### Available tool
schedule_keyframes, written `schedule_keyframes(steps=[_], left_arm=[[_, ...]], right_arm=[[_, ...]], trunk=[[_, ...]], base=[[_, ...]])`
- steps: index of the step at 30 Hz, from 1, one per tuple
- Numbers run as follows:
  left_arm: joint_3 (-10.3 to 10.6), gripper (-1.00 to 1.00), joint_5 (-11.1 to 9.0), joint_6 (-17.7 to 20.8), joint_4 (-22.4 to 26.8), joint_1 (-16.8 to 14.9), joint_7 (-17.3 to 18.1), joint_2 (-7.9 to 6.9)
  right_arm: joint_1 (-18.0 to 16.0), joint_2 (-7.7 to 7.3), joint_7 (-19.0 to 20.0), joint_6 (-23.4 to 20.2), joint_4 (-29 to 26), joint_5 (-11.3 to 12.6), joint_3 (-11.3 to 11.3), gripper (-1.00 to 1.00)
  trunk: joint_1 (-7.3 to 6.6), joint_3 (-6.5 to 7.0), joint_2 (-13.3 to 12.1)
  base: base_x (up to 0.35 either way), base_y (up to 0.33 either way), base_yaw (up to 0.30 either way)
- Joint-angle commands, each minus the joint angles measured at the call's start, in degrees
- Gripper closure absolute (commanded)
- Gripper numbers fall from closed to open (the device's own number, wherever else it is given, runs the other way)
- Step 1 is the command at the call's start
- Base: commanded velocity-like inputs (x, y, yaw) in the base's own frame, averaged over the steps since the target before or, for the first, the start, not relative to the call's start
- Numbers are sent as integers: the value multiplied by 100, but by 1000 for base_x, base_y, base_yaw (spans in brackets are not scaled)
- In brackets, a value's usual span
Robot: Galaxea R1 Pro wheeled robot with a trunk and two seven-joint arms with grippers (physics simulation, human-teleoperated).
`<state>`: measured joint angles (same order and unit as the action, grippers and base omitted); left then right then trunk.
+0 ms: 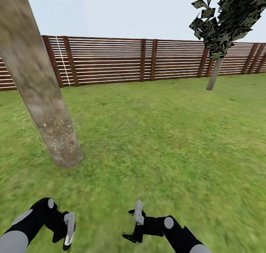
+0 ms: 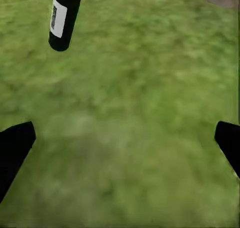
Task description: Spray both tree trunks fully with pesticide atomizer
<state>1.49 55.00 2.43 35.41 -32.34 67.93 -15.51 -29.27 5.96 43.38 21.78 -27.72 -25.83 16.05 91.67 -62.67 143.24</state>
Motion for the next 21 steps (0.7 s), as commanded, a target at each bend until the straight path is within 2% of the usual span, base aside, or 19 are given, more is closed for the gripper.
schedule_keyframes(steps=[1,2,3,4,5,6,7,8,9,10,11,12,14,16,21], left_arm=[[-833,100,-25,332,44,0,-228,-10],[-1803,100,-48,476,51,0,-771,-5],[-2387,100,-110,505,19,2,-1149,4],[-3174,100,-326,473,-87,9,-1701,70],[-3855,100,-618,211,-275,45,-2284,163],[-4463,100,-945,-420,-552,207,-3053,213],[-4970,100,-1269,-1089,-865,416,-3860,237],[-5164,100,-1411,-1363,-1025,508,-4198,243],[-5409,100,-1638,-1803,-1327,643,-4675,246],[-5557,100,-1853,-2271,-1592,778,-5040,248],[-5633,100,-2012,-2631,-1775,923,-5309,255],[-5672,100,-2108,-2828,-1907,1008,-5533,260],[-5708,100,-2177,-3010,-2346,1087,-5824,262],[-5714,100,-2180,-3074,-2621,1142,-5903,260],[-5712,100,-2186,-3099,-2712,1228,-5931,258]], right_arm=[[0,-78,-112,7,3,15,-75,-100],[5,-201,-580,9,18,28,-378,-100],[13,-244,-1032,6,89,31,-687,-100],[21,-321,-1762,5,461,37,-1322,-100],[24,-412,-2508,40,969,36,-2086,-100],[31,-511,-3315,218,1308,30,-2706,-100],[69,-629,-4135,607,1465,33,-2997,-100],[120,-665,-4509,831,1513,37,-3072,-100],[302,-696,-5147,1268,1570,40,-3134,-100],[510,-711,-5705,1777,1609,41,-3164,-100],[683,-719,-6049,2256,1686,42,-3180,-100],[779,-722,-6226,2606,1797,43,-3192,-100],[853,-700,-6356,2887,2008,30,-3196,-100],[872,-683,-6385,2956,2213,27,-3196,-100],[928,-674,-6386,2877,2594,17,-3194,-100]], trunk=[[0,0,0],[0,0,0],[0,0,0],[0,0,0],[0,0,0],[0,0,0],[0,0,0],[0,0,0],[0,0,0],[0,0,0],[0,0,0],[0,0,0],[0,0,0],[0,0,0],[0,0,0]], base=[[0,0,0],[0,0,0],[0,0,0],[0,0,0],[0,0,0],[0,0,0],[0,0,0],[0,0,0],[0,0,0],[0,0,0],[0,0,0],[0,0,0],[0,0,0],[0,0,0],[0,0,0]])
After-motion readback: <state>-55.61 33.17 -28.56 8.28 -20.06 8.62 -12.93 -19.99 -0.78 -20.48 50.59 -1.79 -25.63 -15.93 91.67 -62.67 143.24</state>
